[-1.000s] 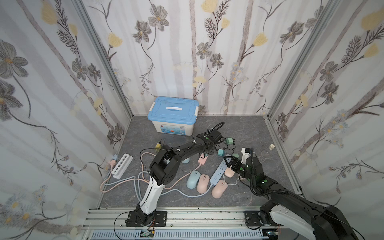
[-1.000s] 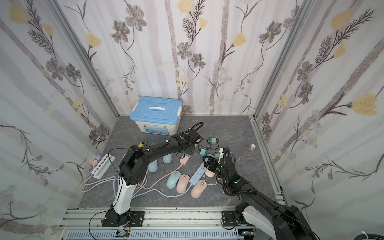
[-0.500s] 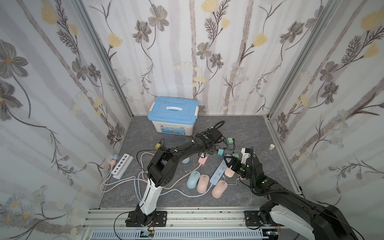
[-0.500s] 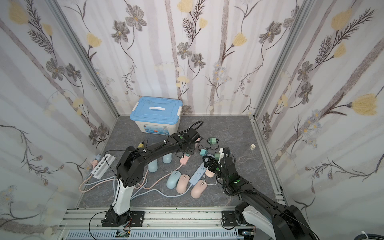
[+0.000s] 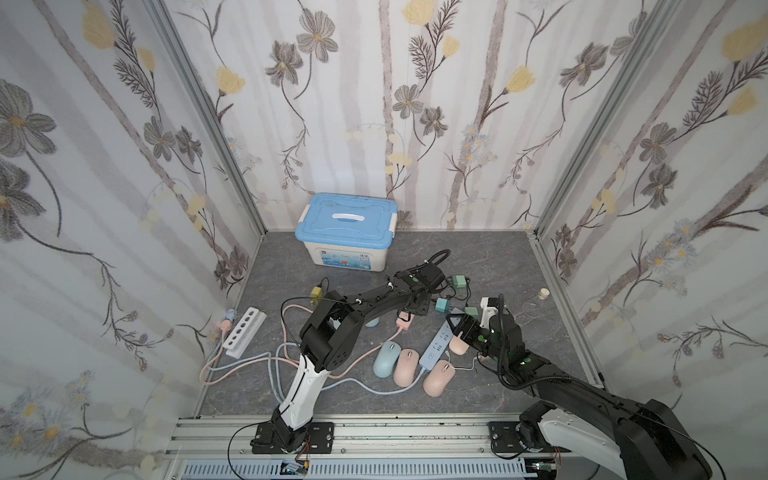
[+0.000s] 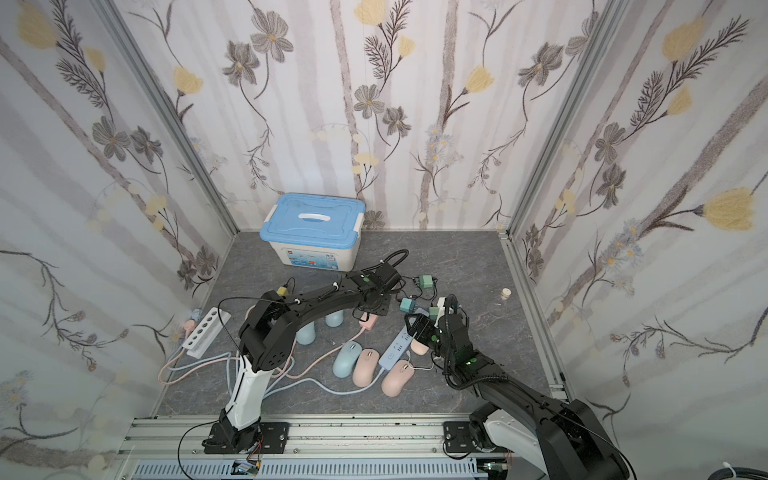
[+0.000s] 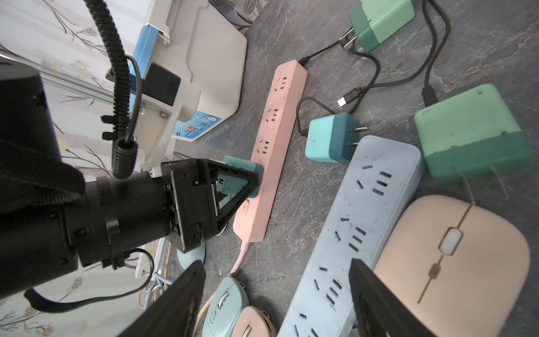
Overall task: Unplug the wireless mouse
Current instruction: Remove the plug from the socket.
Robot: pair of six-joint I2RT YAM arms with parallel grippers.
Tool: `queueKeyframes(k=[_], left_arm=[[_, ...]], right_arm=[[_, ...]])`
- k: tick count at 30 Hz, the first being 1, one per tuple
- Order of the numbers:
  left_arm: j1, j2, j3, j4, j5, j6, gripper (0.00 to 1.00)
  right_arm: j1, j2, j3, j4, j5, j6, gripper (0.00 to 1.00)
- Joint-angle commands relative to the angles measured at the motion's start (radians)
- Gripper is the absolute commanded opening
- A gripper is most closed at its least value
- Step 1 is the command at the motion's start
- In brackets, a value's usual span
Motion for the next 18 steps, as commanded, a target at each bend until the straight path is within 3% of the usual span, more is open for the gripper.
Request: queueKeyframes(k=[1, 5, 8, 11, 12, 18], left_arm=[[0.006, 0.006, 0.0, -0.011, -0.017, 0.013, 0.41], [0.016, 0.01, -0.011, -0.001, -0.008, 0.013, 0.37], [0.019, -0.001, -0.024, 0.015, 0.001, 0.019, 0.25], [0.022, -0.025, -0.036, 0.033, 0.015, 0.038, 0.03], [0.023, -0.039, -0.047, 0.046, 0.025, 0.048, 0.0], [0.027, -0.168, -0.179, 0.18, 0.081, 0.112, 0.0]], right_arm=[[-0.001, 0.027, 0.011, 0.069, -0.021, 0.006, 0.78], [-0.001, 0.089, 0.039, 0.093, -0.051, 0.004, 0.77], [0.001, 0.159, 0.067, 0.143, -0.091, 0.003, 0.74], [0.001, 0.267, 0.13, 0.185, -0.153, 0.003, 0.75], [0.002, 0.308, 0.155, 0.193, -0.166, 0.012, 0.74], [0.002, 0.547, 0.298, 0.286, -0.213, 0.058, 0.73]])
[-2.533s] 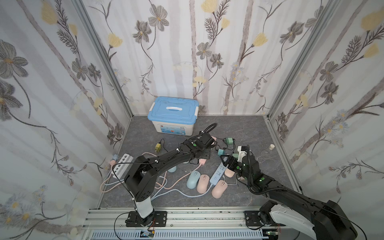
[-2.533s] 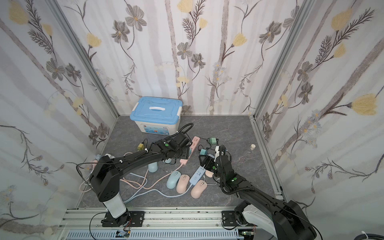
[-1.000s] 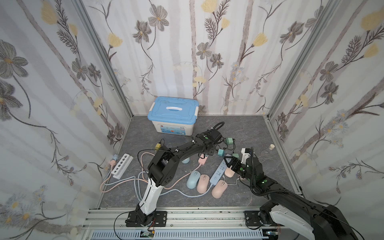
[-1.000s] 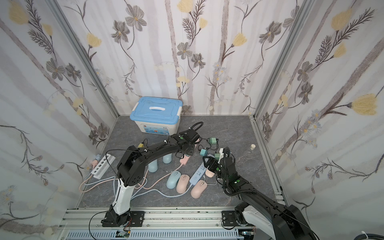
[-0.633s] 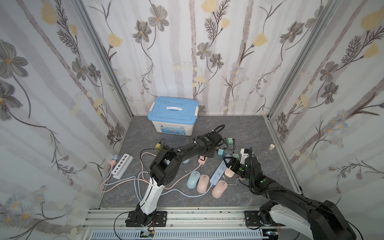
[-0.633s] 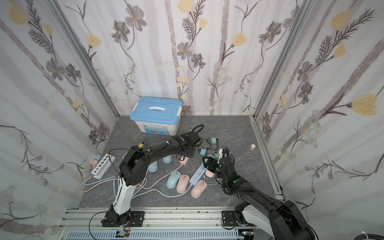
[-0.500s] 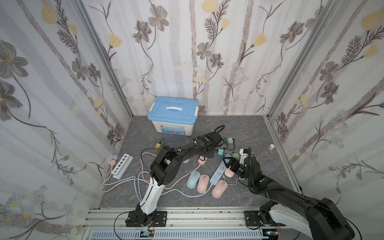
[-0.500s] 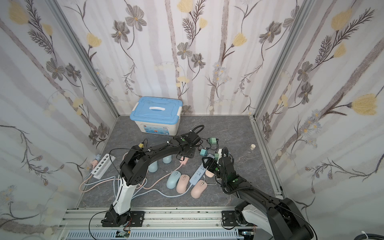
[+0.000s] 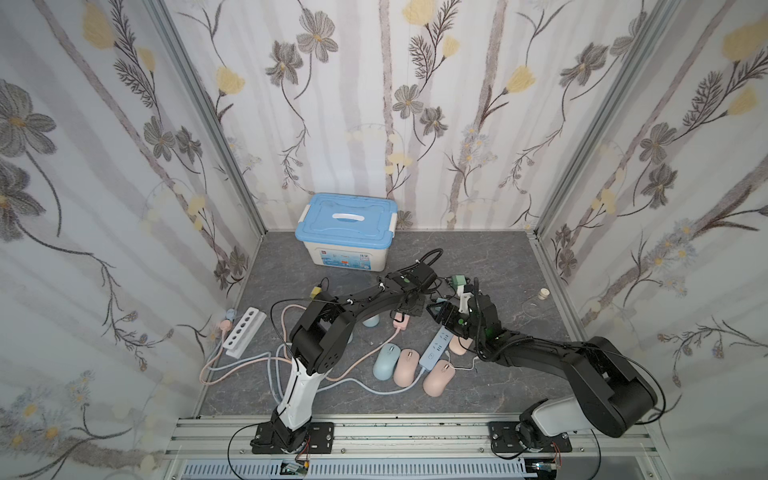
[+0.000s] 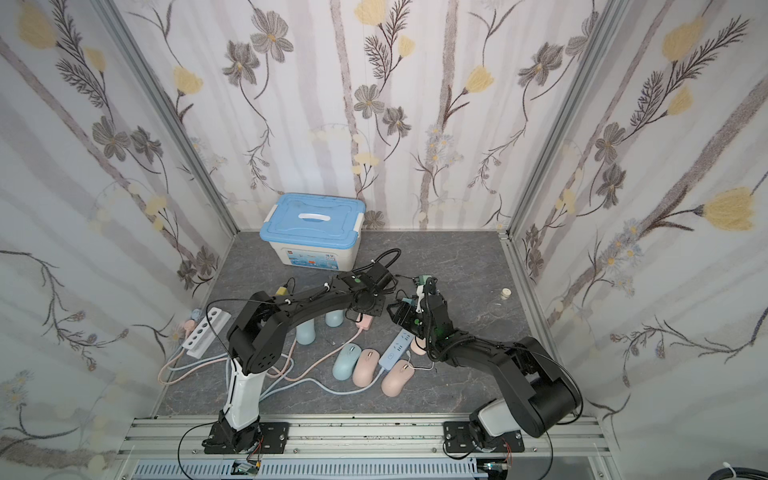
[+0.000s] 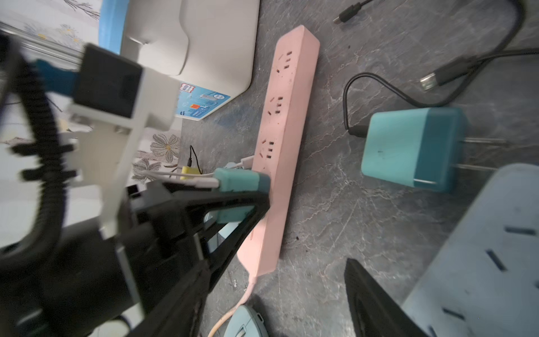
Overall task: Unplug the wireless mouse
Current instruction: Remove the plug from the socket.
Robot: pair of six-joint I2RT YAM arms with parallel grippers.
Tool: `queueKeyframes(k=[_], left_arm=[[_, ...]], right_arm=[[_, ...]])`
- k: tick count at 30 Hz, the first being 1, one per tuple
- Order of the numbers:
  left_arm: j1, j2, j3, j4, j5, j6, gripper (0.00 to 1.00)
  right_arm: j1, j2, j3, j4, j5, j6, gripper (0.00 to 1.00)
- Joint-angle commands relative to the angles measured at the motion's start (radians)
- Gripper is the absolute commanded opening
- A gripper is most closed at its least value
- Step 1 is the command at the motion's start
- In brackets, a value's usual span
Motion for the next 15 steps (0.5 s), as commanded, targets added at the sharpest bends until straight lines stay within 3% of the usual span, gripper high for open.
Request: queueKeyframes(k=[1, 10, 15], left_arm=[[0.003, -0.06, -0.051, 0.114, 0.038, 0.056, 0.0], [0.011, -0.136, -0.137, 0.172, 0.077, 0.094, 0.0], [0.017, -0.175, -0.17, 0.2, 0.109, 0.099, 0.0]], right_arm=[[0.0, 0.11, 0.089, 0.117, -0.058, 0.031, 0.73], [-0.012, 0.298, 0.189, 0.233, -0.078, 0.123, 0.74], [-0.019, 0.375, 0.259, 0.305, -0.099, 0.166, 0.7]])
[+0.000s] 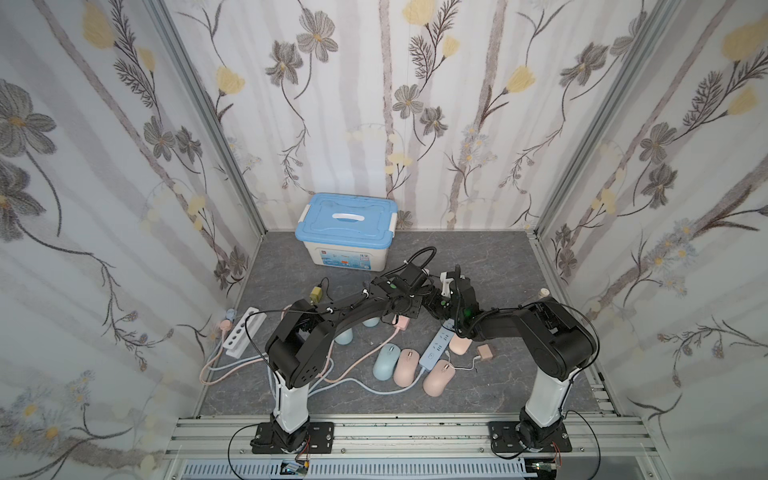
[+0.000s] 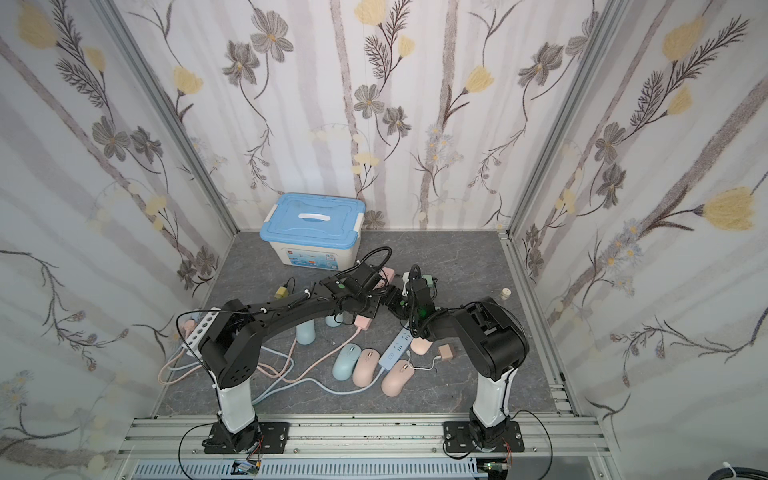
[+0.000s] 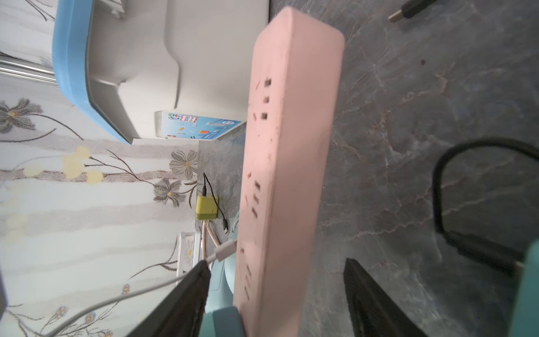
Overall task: Unplug the wireless mouse
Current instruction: Remove the plug from the socket.
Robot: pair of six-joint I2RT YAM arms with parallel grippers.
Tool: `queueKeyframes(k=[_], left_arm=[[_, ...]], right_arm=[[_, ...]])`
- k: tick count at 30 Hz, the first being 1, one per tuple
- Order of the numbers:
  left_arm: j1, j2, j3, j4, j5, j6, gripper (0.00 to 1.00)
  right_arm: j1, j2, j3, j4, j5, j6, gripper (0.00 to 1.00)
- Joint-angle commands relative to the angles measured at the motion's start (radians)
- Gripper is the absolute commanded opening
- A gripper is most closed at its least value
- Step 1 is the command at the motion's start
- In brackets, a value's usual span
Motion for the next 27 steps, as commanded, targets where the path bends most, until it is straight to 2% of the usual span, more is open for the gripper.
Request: queueKeyframes(k=[1, 6, 13, 19, 23, 27], left_arm=[[0.003, -0.03, -0.016, 0.066, 0.026, 0.023, 0.0], [0.012, -0.051, -0.035, 0.063, 0.039, 0.03, 0.0], [0.026, -0.073, -0.073, 0.1, 0.041, -0.016, 0.0], [0.026, -0.098, -0.123, 0.176, 0.039, -0.045, 0.0], [0.027, -0.165, -0.222, 0.311, 0.087, -0.047, 0.0], [0.054, -0.167, -0.224, 0.312, 0.179, -0.064, 0.0]], right_arm=[[-0.002, 0.039, 0.028, 0.118, -0.025, 0.053, 0.68], [-0.002, 0.067, 0.038, 0.176, -0.02, 0.079, 0.52], [0.004, 0.103, 0.03, 0.263, -0.008, 0.127, 0.2], [0.017, 0.12, 0.013, 0.357, 0.012, 0.147, 0.0], [0.016, 0.148, -0.016, 0.492, 0.009, 0.189, 0.0], [0.016, 0.188, -0.006, 0.55, -0.03, 0.217, 0.0]])
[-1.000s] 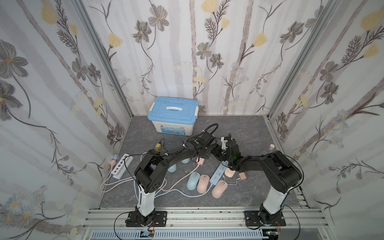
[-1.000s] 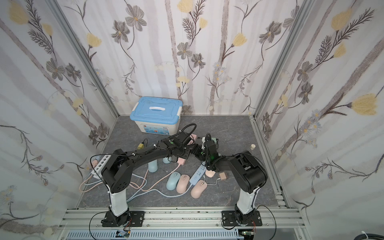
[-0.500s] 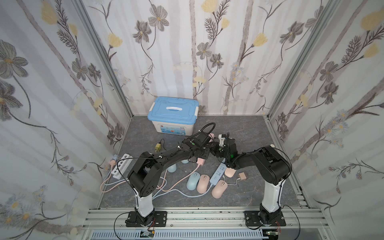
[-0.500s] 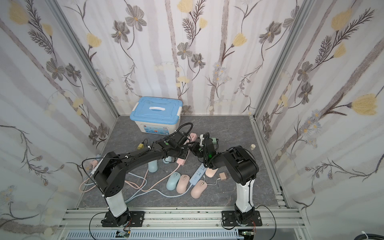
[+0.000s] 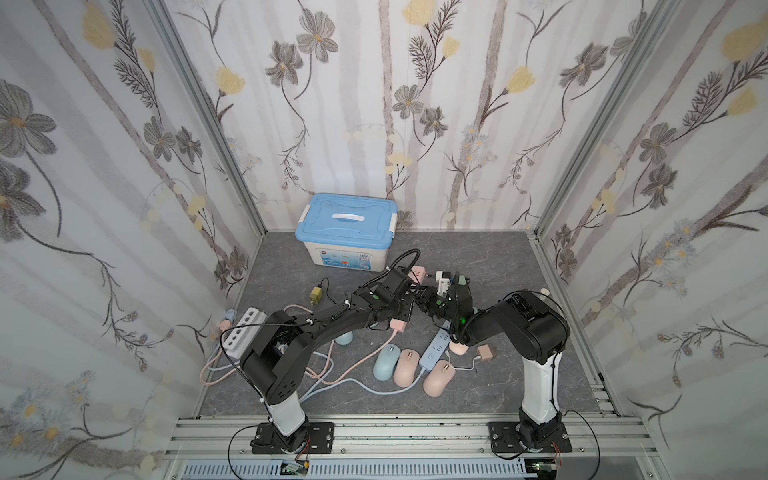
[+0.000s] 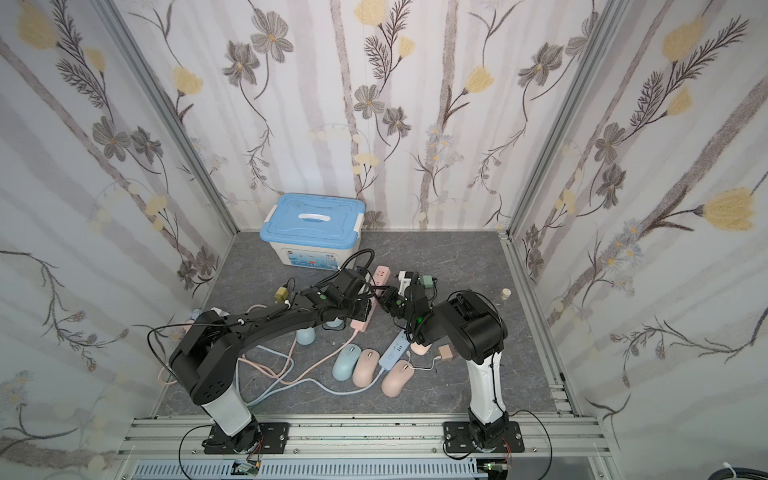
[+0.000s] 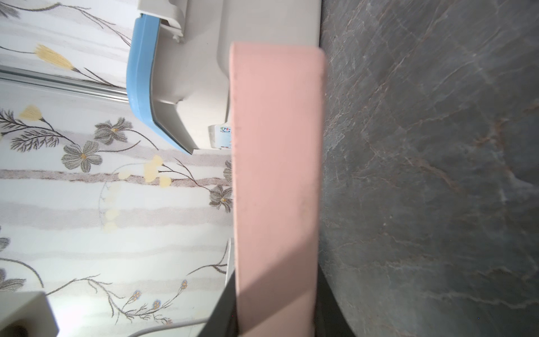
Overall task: Unplug the wireless mouse
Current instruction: Remove the plug from the socket.
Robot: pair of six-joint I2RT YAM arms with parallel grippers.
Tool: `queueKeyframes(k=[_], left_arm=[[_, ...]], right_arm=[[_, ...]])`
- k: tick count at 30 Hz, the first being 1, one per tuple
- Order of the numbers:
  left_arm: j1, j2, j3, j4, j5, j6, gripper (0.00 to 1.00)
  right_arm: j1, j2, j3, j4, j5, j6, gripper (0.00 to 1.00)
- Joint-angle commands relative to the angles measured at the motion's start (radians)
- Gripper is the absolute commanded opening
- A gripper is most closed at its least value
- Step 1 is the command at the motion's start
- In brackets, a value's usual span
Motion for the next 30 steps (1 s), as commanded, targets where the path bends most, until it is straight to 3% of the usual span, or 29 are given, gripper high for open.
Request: queueKeyframes(k=[1, 4, 11, 14, 17, 18, 19, 20, 21, 24, 27, 30], left_arm=[[0.018, -0.016, 0.001, 0.093, 0.119, -0.023, 0.0], [0.041, -0.035, -0.012, 0.083, 0.144, -0.055, 0.0], [0.064, -0.09, -0.045, 0.086, 0.083, -0.125, 0.0], [0.017, -0.077, 0.044, -0.069, -0.113, -0.066, 0.0], [-0.027, -0.087, 0.056, -0.117, -0.276, -0.019, 0.0], [-0.027, -0.1, 0.039, -0.1, -0.252, -0.018, 0.0], [-0.005, -0.116, 0.003, -0.042, -0.143, -0.034, 0.0], [0.039, -0.128, -0.042, 0.046, 0.057, -0.067, 0.0], [0.067, -0.132, -0.068, 0.107, 0.155, -0.109, 0.0], [0.056, -0.135, -0.043, 0.049, 0.066, -0.092, 0.0], [0.103, -0.153, -0.082, 0.125, 0.182, -0.159, 0.0], [0.079, -0.122, 0.016, -0.067, -0.028, -0.114, 0.0]], right_arm=[[-0.001, 0.018, 0.005, 0.124, -0.003, 0.036, 0.0], [-0.002, 0.022, -0.003, 0.123, -0.004, 0.037, 0.0], [0.0, 0.017, -0.005, 0.053, 0.012, 0.037, 0.0], [0.006, -0.016, 0.002, -0.055, 0.045, -0.004, 0.0], [0.01, -0.022, 0.019, -0.128, 0.06, -0.013, 0.0], [0.011, -0.023, 0.023, -0.142, 0.063, -0.014, 0.0], [0.012, -0.021, 0.025, -0.142, 0.064, -0.018, 0.0], [0.012, -0.014, 0.025, -0.122, 0.055, -0.018, 0.0], [0.013, -0.007, 0.024, -0.103, 0.048, -0.013, 0.0], [0.013, 0.001, 0.023, -0.092, 0.045, -0.008, 0.0], [0.012, -0.002, 0.028, -0.124, 0.048, -0.012, 0.0], [0.014, -0.009, 0.037, -0.155, 0.053, -0.021, 0.0]])
